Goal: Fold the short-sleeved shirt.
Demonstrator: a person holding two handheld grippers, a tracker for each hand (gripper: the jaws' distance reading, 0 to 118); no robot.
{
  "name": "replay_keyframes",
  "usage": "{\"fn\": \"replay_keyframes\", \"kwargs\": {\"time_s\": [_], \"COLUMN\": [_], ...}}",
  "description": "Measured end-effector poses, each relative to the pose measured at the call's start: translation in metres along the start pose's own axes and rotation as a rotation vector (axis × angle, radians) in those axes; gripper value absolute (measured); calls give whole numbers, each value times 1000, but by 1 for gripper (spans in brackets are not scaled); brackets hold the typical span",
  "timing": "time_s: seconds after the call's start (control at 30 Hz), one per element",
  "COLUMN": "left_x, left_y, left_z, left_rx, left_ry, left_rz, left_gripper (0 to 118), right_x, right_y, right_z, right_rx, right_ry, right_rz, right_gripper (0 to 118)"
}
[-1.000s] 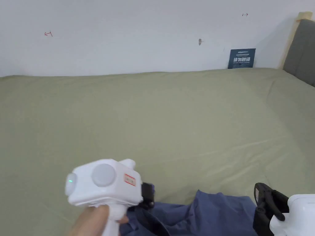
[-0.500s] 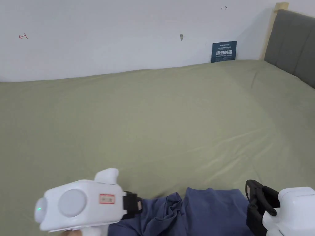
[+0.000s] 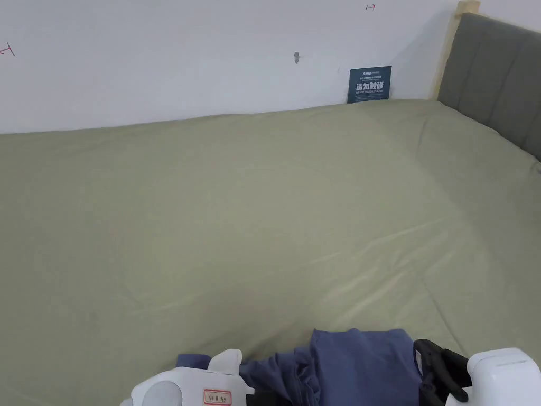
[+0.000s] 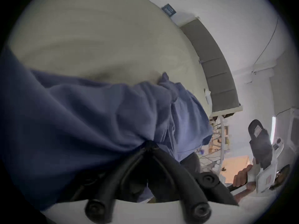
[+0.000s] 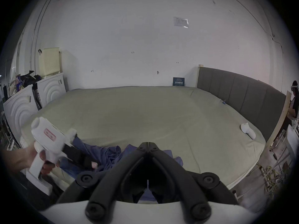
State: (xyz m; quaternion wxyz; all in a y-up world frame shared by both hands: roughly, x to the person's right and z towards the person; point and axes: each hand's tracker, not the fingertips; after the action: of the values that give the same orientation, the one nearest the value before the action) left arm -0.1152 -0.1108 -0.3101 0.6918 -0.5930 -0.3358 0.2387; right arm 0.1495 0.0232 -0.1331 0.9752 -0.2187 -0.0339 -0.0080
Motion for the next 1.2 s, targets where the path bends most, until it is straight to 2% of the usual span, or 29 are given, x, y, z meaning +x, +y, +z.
{"fn": "replay_keyframes", "kwargs": {"time_s": [0.17,0.3,0.37,0.47,0.53,0.6,0.63,0.67,0.7,0.8,0.93,1.0,1.03,1.07,1.1,1.17,1.2], "left_x": [-6,-4,-15,-43,-63,-79,-84,-88,-94,-96,-100,-102,-102,-103,-101,-105,-104], "left_y": [0,-5,-9,-16,-16,-16,-14,-12,-10,-3,9,15,16,16,13,8,6], "left_z": [19,79,118,161,170,173,169,165,158,135,107,90,86,79,76,91,100], "left_rx": [21,105,142,209,219,222,220,217,207,149,149,152,151,115,116,146,160], "left_ry": [-16,8,-7,84,140,118,63,38,-22,-80,-235,-233,-210,-140,-84,-195,-173], "left_rz": [3,-42,-10,31,67,70,78,102,105,159,137,169,195,189,166,211,201], "left_gripper": [0,0,0,0,0,2,42,89,118,116,113,104,74,36,18,17,16], "right_x": [-5,-10,-12,-14,-15,-18,-20,-22,-23,-25,-23,-21,-20,-19,-18,-14,-13], "right_y": [-2,2,5,6,6,5,4,4,3,4,6,7,7,7,8,10,10], "right_z": [-4,-1,-1,-2,-2,-4,-4,-5,-5,-5,-5,-5,-4,-2,0,4,6], "right_rx": [-10,1,4,11,11,5,1,-5,-9,-17,-21,-21,-21,-18,-16,-11,-7], "right_ry": [9,29,37,44,50,54,56,58,61,63,53,44,44,36,32,28,25], "right_rz": [-3,-2,11,11,1,-3,0,7,13,24,28,30,30,31,32,25,25], "right_gripper": [1,1,1,1,1,1,1,1,1,1,1,1,1,1,1,1,1]}}
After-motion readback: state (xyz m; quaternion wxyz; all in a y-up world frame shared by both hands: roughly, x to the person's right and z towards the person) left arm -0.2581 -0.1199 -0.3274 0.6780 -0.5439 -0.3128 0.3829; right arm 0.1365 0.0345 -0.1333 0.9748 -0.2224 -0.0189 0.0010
